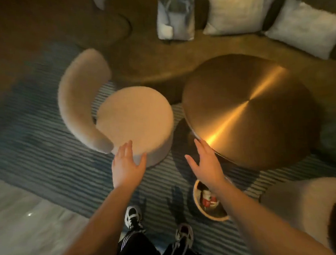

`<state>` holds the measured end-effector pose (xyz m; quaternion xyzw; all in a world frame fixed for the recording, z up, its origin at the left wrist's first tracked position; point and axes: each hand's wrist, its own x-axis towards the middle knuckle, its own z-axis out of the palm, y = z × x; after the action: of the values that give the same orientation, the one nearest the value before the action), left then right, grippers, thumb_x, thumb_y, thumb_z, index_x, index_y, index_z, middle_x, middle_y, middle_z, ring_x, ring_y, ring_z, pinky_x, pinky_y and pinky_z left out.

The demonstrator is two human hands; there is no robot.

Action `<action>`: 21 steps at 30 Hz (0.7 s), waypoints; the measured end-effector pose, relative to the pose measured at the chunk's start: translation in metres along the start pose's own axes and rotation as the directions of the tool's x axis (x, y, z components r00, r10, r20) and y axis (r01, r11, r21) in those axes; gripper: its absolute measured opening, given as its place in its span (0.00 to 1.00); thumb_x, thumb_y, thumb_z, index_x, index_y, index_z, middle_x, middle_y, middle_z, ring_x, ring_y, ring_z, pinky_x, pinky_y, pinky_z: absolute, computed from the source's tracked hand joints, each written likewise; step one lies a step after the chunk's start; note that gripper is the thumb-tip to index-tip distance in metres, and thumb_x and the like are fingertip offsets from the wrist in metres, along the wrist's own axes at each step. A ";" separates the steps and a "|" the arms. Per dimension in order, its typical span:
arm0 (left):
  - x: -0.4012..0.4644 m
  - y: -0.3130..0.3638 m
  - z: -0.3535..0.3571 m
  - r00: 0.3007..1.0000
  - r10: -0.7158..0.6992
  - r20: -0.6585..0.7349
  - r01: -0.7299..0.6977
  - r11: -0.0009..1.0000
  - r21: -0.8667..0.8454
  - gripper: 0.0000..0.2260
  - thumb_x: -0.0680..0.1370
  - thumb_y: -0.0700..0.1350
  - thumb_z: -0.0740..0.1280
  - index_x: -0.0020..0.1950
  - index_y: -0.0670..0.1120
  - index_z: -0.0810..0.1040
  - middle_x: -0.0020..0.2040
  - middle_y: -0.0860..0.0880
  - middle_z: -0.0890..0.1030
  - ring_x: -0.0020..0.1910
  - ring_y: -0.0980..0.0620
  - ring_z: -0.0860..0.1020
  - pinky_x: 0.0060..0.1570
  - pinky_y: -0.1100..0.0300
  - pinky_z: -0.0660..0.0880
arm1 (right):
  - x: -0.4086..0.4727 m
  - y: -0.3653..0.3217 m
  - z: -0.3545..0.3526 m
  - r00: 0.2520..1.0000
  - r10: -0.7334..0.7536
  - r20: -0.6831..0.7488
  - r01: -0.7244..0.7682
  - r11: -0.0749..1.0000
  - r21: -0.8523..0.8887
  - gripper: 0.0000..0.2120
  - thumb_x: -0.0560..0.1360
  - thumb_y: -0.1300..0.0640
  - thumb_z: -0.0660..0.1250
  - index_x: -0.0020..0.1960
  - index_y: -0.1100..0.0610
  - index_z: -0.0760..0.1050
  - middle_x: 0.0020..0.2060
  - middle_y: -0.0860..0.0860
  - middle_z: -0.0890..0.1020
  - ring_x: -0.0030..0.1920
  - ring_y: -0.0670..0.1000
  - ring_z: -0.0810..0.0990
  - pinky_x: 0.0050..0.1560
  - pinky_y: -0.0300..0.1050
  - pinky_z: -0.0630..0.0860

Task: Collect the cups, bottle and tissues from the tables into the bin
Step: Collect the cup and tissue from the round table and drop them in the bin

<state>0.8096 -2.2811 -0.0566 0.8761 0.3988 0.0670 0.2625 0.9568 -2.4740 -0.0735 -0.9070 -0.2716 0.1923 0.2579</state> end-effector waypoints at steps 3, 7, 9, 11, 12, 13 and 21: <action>0.002 -0.043 -0.043 0.985 -0.126 -0.115 0.128 0.992 0.010 0.30 0.78 0.61 0.57 0.75 0.46 0.61 0.73 0.46 0.65 0.73 0.47 0.61 0.70 0.46 0.61 | 0.031 -0.073 0.019 0.980 -0.172 0.096 0.173 0.985 -0.001 0.32 0.77 0.40 0.58 0.75 0.54 0.56 0.76 0.53 0.59 0.76 0.51 0.55 0.73 0.47 0.55; 0.015 -0.108 -0.099 0.931 -0.280 -0.236 0.286 0.958 -0.007 0.31 0.78 0.62 0.57 0.75 0.46 0.60 0.74 0.46 0.64 0.73 0.47 0.60 0.70 0.46 0.59 | 0.069 -0.170 0.060 0.925 -0.330 0.187 0.337 0.941 -0.007 0.31 0.78 0.41 0.58 0.75 0.55 0.56 0.75 0.54 0.59 0.75 0.53 0.56 0.73 0.50 0.56; 0.029 -0.147 -0.126 0.905 -0.327 -0.272 0.333 0.943 -0.024 0.31 0.78 0.62 0.57 0.76 0.46 0.60 0.74 0.46 0.64 0.74 0.47 0.59 0.71 0.46 0.58 | 0.091 -0.217 0.088 0.900 -0.383 0.209 0.396 0.918 -0.019 0.32 0.78 0.40 0.57 0.75 0.55 0.56 0.76 0.53 0.59 0.75 0.52 0.56 0.73 0.48 0.55; 0.049 -0.188 -0.151 0.886 -0.358 -0.294 0.363 0.931 -0.039 0.31 0.78 0.62 0.56 0.76 0.47 0.59 0.75 0.46 0.63 0.74 0.48 0.58 0.72 0.46 0.55 | 0.115 -0.264 0.120 0.882 -0.412 0.230 0.423 0.906 -0.001 0.31 0.78 0.39 0.56 0.75 0.53 0.56 0.76 0.51 0.59 0.75 0.51 0.56 0.72 0.47 0.56; 0.061 -0.209 -0.164 0.879 -0.372 -0.298 0.375 0.926 -0.047 0.31 0.78 0.62 0.56 0.76 0.47 0.58 0.75 0.47 0.63 0.75 0.48 0.57 0.72 0.47 0.55 | 0.127 -0.287 0.136 0.873 -0.420 0.247 0.431 0.902 0.010 0.31 0.78 0.39 0.55 0.75 0.52 0.56 0.76 0.50 0.58 0.75 0.51 0.55 0.72 0.48 0.57; 0.075 -0.231 -0.176 0.875 -0.382 -0.298 0.385 0.922 -0.054 0.31 0.78 0.62 0.55 0.76 0.47 0.58 0.75 0.47 0.62 0.75 0.48 0.56 0.72 0.47 0.54 | 0.140 -0.310 0.153 0.864 -0.430 0.260 0.442 0.897 0.017 0.30 0.78 0.39 0.54 0.75 0.51 0.56 0.76 0.50 0.58 0.75 0.50 0.55 0.72 0.49 0.58; 0.199 -0.386 -0.303 0.883 -0.374 -0.285 0.376 0.925 -0.047 0.30 0.79 0.60 0.56 0.77 0.46 0.57 0.76 0.47 0.60 0.75 0.49 0.55 0.73 0.48 0.52 | 0.233 -0.492 0.256 0.851 -0.460 0.255 0.465 0.884 0.044 0.28 0.79 0.44 0.57 0.75 0.54 0.58 0.75 0.54 0.60 0.75 0.53 0.57 0.73 0.49 0.57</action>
<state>0.5884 -1.8015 -0.0147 0.7643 0.5949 0.1404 0.2052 0.8193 -1.8894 -0.0432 -0.7848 -0.5145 0.2382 0.2502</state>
